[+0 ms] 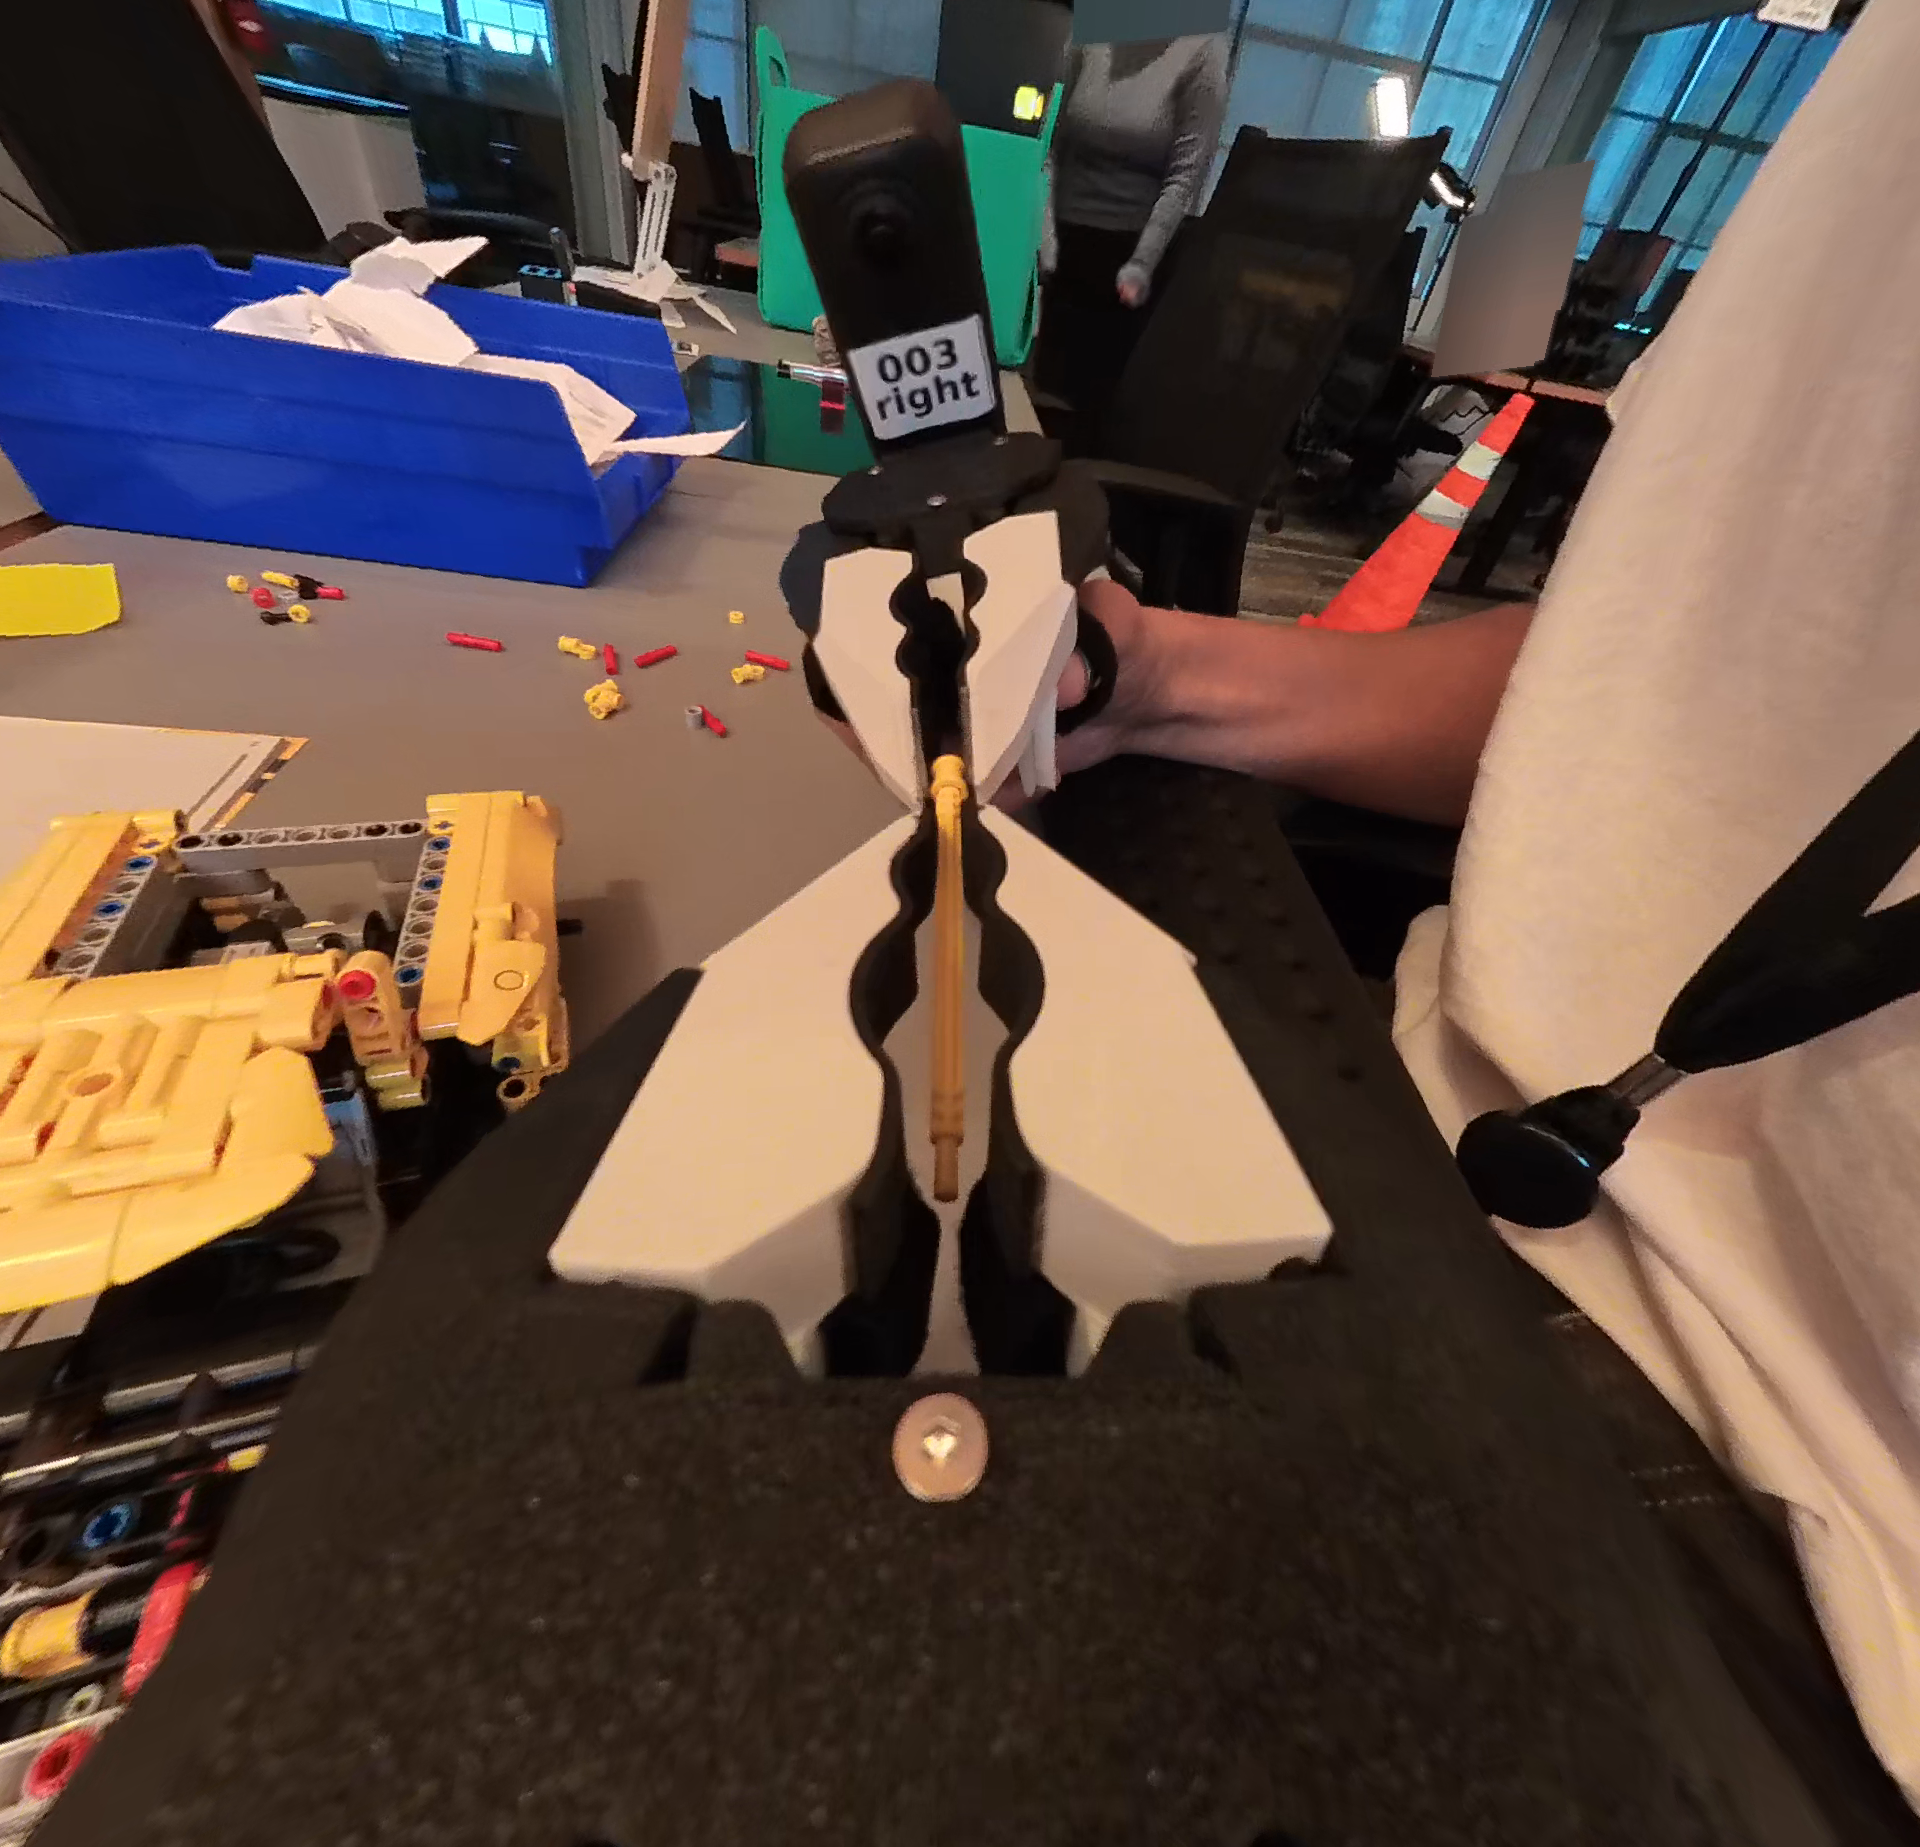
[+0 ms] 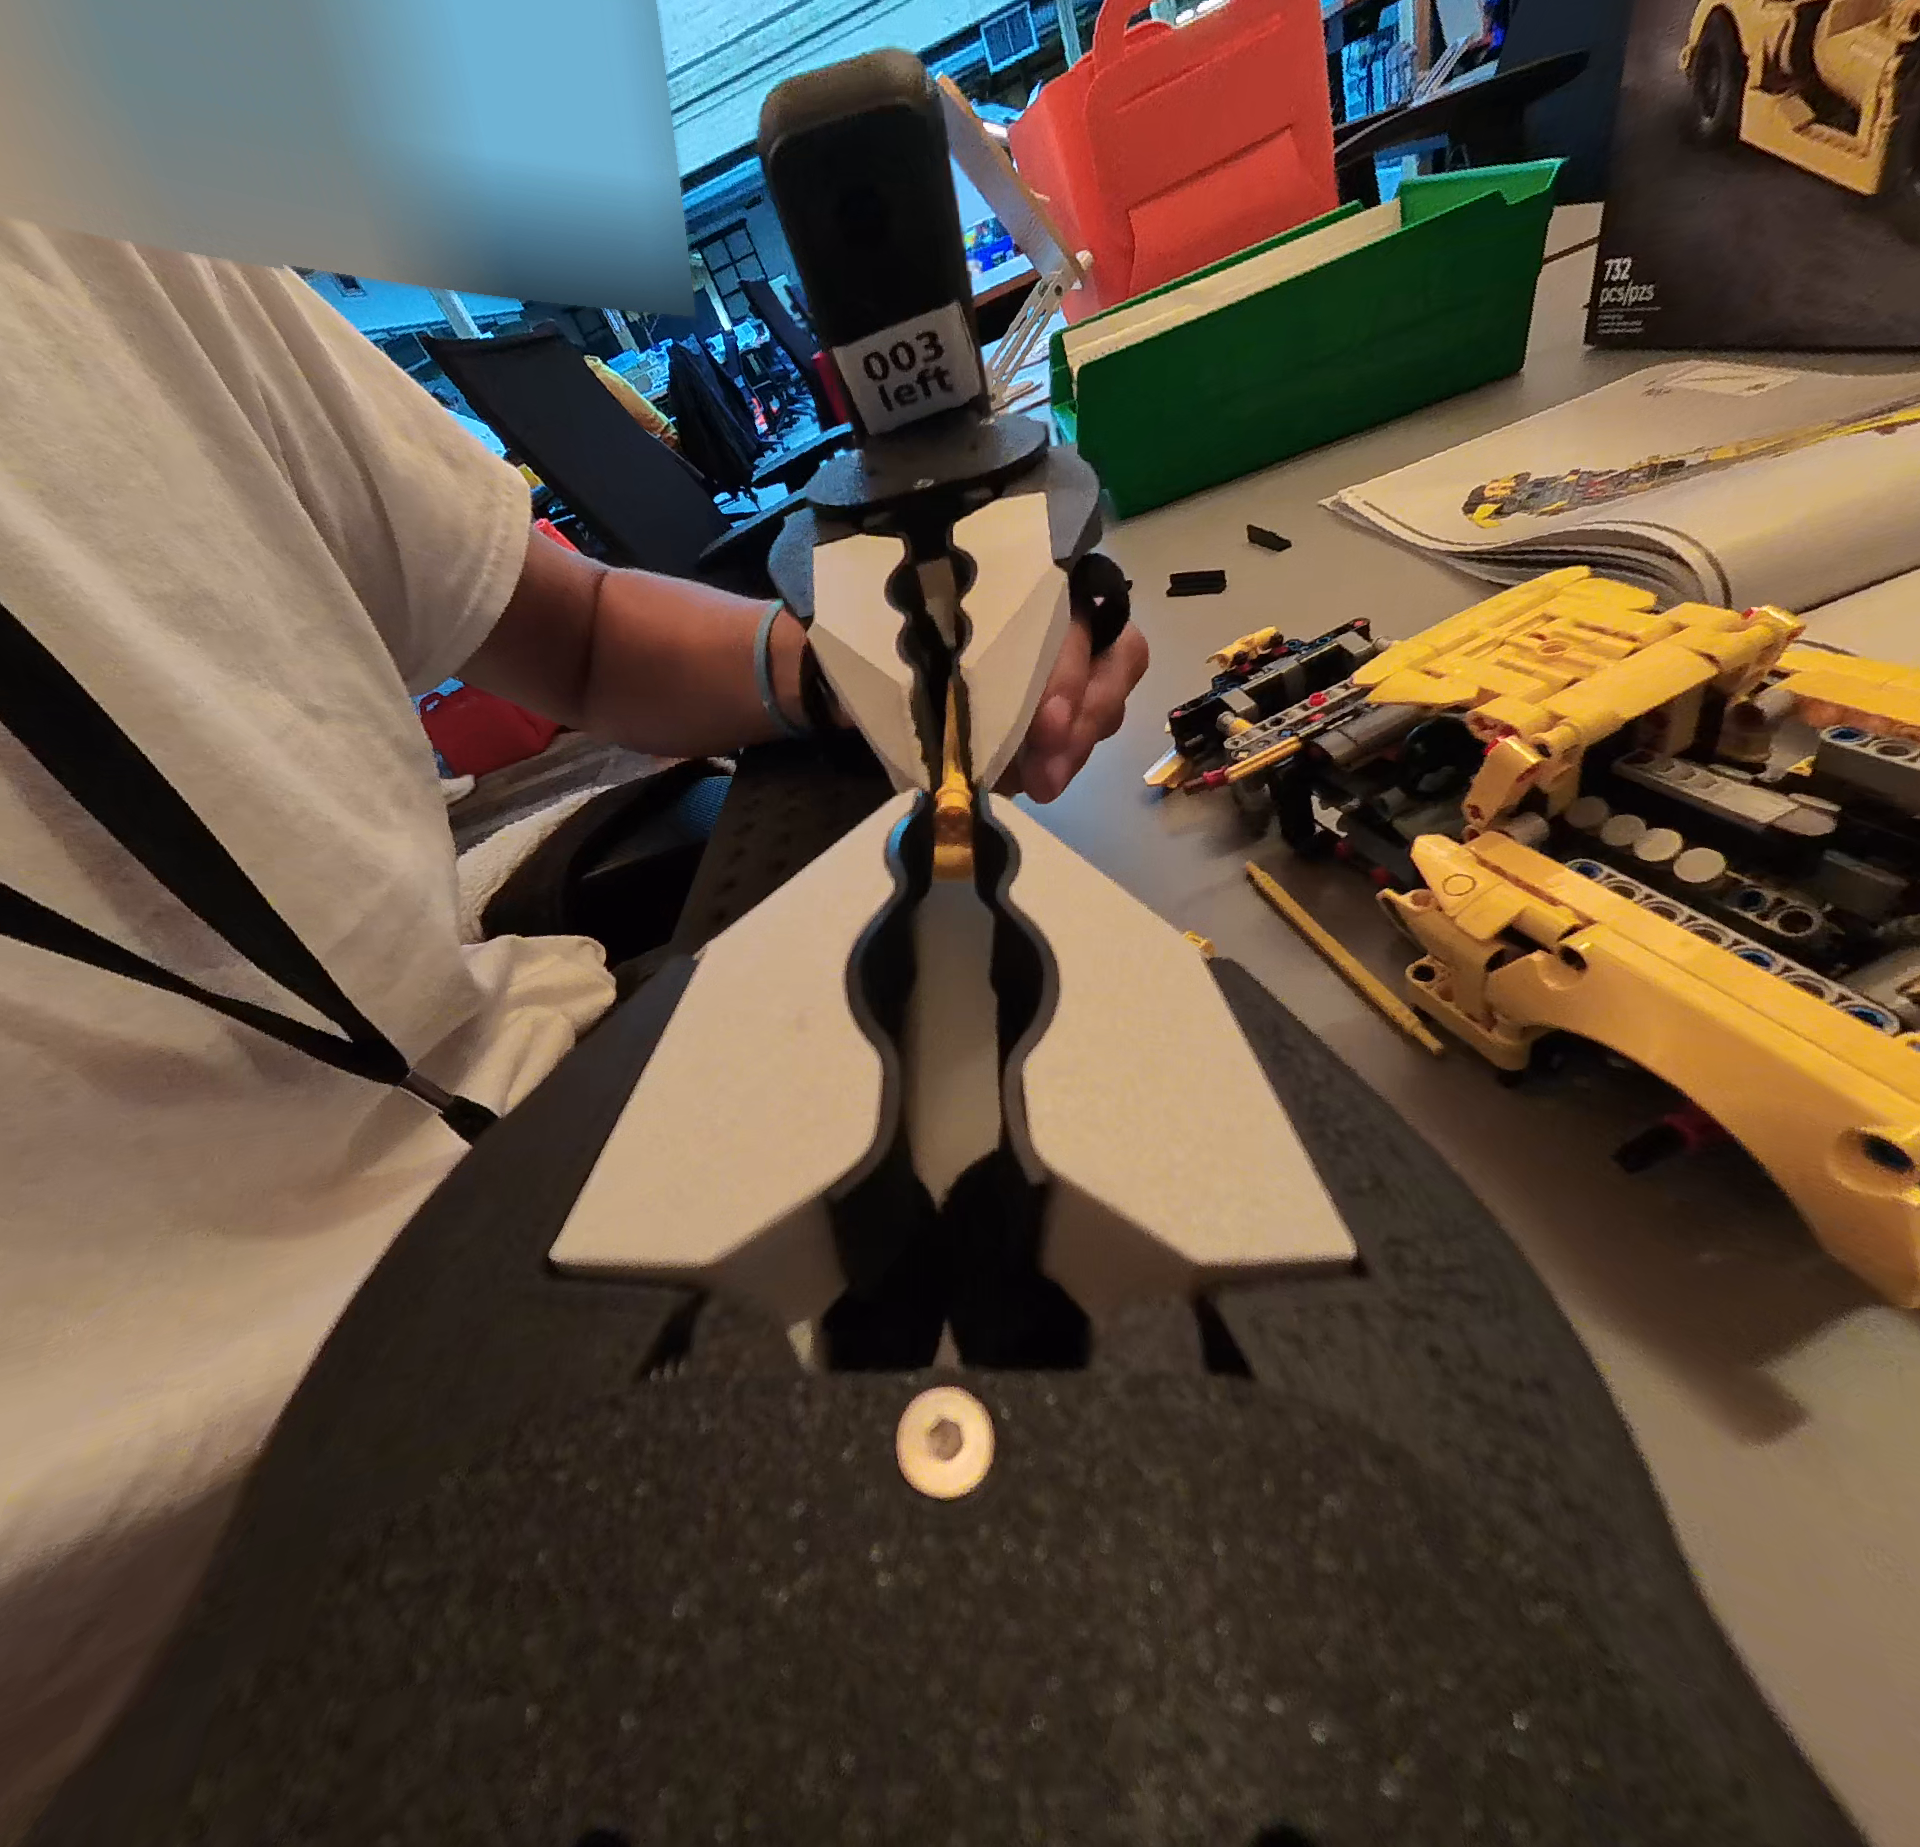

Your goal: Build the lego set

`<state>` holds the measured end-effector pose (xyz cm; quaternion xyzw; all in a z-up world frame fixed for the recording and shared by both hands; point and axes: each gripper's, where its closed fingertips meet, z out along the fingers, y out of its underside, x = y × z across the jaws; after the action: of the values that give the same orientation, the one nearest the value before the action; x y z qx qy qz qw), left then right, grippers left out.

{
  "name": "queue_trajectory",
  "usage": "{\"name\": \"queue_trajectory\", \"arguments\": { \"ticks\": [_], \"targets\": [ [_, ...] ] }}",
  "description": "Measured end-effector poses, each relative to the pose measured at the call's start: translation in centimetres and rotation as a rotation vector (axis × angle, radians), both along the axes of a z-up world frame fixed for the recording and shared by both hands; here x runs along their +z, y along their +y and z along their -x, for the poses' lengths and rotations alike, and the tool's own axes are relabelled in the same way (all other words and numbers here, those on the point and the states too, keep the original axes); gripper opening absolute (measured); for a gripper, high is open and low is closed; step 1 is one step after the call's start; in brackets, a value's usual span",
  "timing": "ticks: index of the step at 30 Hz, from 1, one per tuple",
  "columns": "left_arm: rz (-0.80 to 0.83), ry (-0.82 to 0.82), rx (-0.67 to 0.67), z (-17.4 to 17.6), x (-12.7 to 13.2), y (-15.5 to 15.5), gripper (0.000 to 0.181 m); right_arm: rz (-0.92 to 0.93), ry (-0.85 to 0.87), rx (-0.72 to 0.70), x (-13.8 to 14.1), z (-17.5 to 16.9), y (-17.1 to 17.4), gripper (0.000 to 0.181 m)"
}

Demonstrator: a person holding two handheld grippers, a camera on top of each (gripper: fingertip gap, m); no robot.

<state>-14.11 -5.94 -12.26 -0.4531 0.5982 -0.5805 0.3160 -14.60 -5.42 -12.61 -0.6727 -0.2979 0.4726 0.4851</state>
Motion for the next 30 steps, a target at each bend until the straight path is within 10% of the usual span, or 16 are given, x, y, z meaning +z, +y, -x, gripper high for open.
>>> {"name": "queue_trajectory", "arguments": {
  "ticks": [12, 17, 21, 30],
  "targets": [
    [0.014, 0.002, -0.007, 0.1, -0.3, 0.1, 0.003, 0.017, -0.005, 0.003, -0.4, 0.2, 0.1, 0.006],
    [0.255, -0.133, -0.028, 0.7, 2.9, 1.6, 0.004, -0.048, 0.101, -0.083, 1.8, -0.7, 1.3, 0.037],
    [0.446, -0.261, -0.059, 1.8, 5.5, 3.0, 0.004, -0.04, 0.193, -0.068, 3.0, -1.8, 0.6, 0.028],
    [0.381, -0.11, -0.084, 1.2, 3.0, 1.9, 0.003, -0.014, 0.194, -0.088, 2.7, -2.1, 1.0, 0.024]
  ]
}}
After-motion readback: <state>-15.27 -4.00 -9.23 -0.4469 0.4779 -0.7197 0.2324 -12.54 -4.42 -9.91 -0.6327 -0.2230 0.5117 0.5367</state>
